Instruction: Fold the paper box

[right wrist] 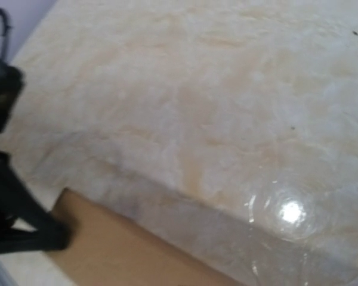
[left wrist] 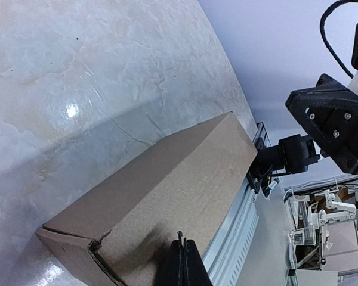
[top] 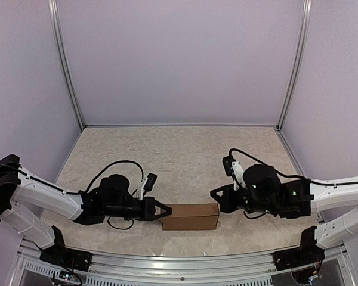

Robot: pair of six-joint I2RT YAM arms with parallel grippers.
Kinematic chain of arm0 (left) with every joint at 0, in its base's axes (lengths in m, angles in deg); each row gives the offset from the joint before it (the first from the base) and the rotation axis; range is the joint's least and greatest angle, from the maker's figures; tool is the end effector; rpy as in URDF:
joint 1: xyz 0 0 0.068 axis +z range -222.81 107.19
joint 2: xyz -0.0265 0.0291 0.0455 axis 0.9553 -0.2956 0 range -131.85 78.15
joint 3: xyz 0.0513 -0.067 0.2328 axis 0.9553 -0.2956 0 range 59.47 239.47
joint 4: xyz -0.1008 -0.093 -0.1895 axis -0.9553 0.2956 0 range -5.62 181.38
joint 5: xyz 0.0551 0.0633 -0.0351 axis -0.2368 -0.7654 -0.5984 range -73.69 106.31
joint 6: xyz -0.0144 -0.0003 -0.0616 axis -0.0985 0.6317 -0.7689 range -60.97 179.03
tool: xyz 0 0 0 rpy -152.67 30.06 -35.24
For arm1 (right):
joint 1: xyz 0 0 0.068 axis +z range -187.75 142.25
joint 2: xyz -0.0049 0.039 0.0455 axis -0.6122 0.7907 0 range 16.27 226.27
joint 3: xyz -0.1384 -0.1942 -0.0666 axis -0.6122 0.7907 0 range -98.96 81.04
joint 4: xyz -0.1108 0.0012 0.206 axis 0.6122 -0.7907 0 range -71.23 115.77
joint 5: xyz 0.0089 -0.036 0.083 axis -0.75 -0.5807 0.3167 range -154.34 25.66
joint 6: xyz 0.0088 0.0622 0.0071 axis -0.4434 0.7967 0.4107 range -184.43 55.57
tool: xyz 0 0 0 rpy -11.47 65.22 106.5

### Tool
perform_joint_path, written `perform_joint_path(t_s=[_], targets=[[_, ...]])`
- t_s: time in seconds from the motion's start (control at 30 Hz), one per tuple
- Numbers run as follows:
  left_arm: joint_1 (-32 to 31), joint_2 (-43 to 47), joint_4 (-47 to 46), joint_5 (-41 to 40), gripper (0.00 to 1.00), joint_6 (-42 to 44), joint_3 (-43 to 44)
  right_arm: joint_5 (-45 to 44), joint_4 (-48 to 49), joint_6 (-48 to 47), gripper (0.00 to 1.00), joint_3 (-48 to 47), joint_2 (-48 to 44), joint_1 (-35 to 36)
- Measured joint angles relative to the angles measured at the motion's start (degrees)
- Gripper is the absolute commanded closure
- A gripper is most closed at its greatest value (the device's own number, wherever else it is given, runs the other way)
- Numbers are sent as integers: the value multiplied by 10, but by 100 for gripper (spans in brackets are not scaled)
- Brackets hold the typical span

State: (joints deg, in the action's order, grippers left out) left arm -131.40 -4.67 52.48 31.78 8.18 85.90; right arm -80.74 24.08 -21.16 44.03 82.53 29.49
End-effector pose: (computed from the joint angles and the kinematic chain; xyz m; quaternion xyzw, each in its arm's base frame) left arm 0.1294 -0.2367 0.1532 0.1289 0.8265 -0.5031 0.2172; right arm 0.1075 0.2205 0.2163 -0.1101 0.8570 0.3301 0.3800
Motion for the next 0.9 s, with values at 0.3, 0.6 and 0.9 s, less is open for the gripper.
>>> perform_joint_path(t_s=[0.3, 0.6, 0.9], targets=[[0, 1, 6, -1, 100, 1, 3, 50, -30, 2, 100, 30, -36, 0], [0, -3, 3, -1, 100, 1, 3, 61, 12, 38, 100, 82, -7, 1], [0, -5, 0, -5, 100, 1, 3, 53, -20, 37, 100, 75, -21, 1]])
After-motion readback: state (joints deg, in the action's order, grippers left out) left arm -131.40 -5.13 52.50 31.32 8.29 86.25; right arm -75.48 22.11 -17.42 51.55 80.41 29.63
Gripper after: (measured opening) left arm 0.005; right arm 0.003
